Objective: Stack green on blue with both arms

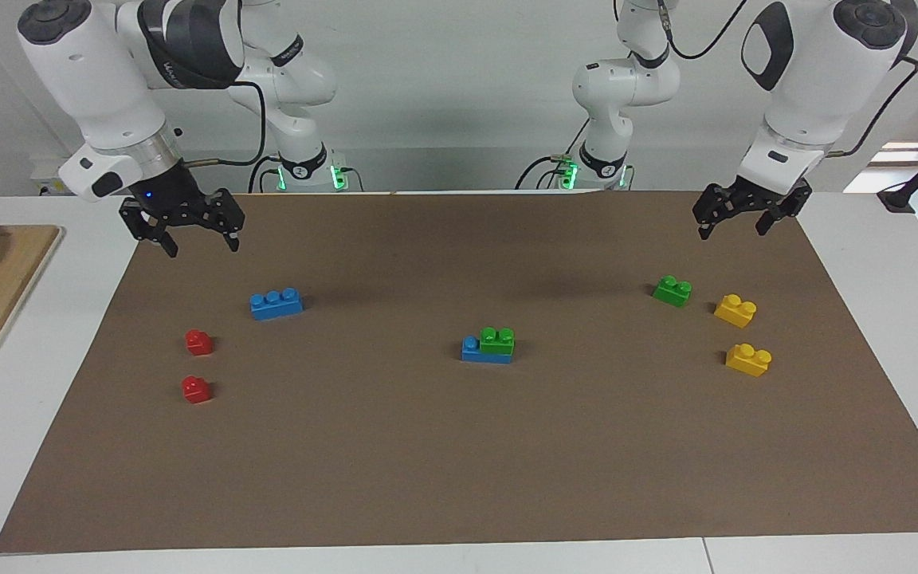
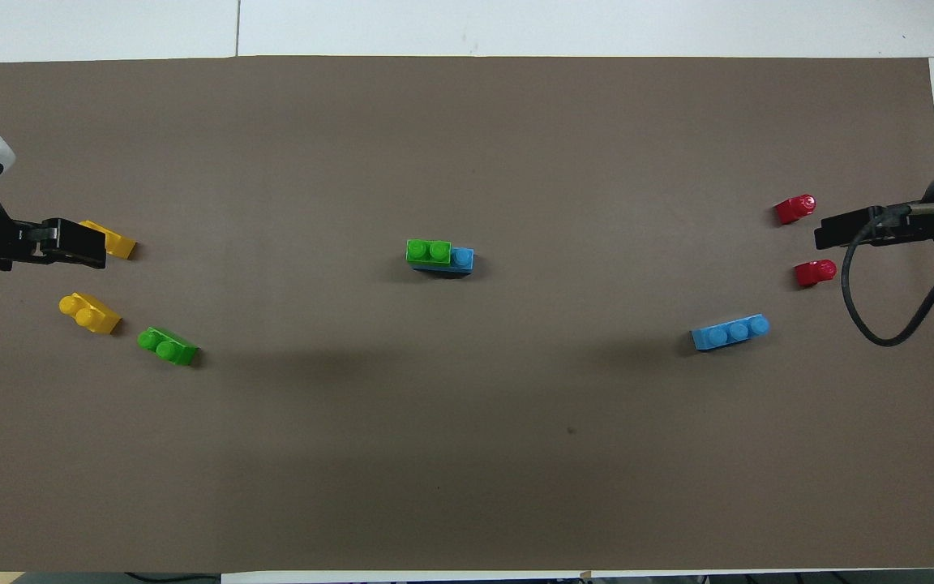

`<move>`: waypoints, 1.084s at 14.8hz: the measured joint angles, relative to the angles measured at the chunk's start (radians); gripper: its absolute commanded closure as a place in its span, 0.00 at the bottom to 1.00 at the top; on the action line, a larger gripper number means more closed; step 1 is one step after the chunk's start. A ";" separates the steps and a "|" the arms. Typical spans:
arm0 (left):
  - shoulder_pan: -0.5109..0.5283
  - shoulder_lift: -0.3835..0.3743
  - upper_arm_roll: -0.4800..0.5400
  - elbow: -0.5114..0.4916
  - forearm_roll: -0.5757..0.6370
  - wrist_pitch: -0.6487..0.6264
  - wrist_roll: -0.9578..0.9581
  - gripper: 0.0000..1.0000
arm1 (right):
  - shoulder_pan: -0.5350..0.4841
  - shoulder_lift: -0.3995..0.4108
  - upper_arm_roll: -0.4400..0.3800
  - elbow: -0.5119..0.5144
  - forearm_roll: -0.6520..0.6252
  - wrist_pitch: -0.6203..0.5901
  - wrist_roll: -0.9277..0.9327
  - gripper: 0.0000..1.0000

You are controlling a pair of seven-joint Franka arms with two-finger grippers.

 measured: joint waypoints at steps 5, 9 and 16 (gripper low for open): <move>0.002 -0.006 0.004 0.000 -0.057 0.003 -0.077 0.00 | -0.002 0.029 0.000 0.096 0.000 -0.143 0.000 0.00; 0.014 -0.009 0.007 0.000 -0.104 0.011 -0.134 0.00 | -0.006 0.031 -0.003 0.108 -0.001 -0.162 0.000 0.00; 0.014 -0.009 0.002 0.000 -0.108 0.010 -0.140 0.00 | -0.036 0.034 -0.005 0.109 -0.002 -0.174 0.000 0.00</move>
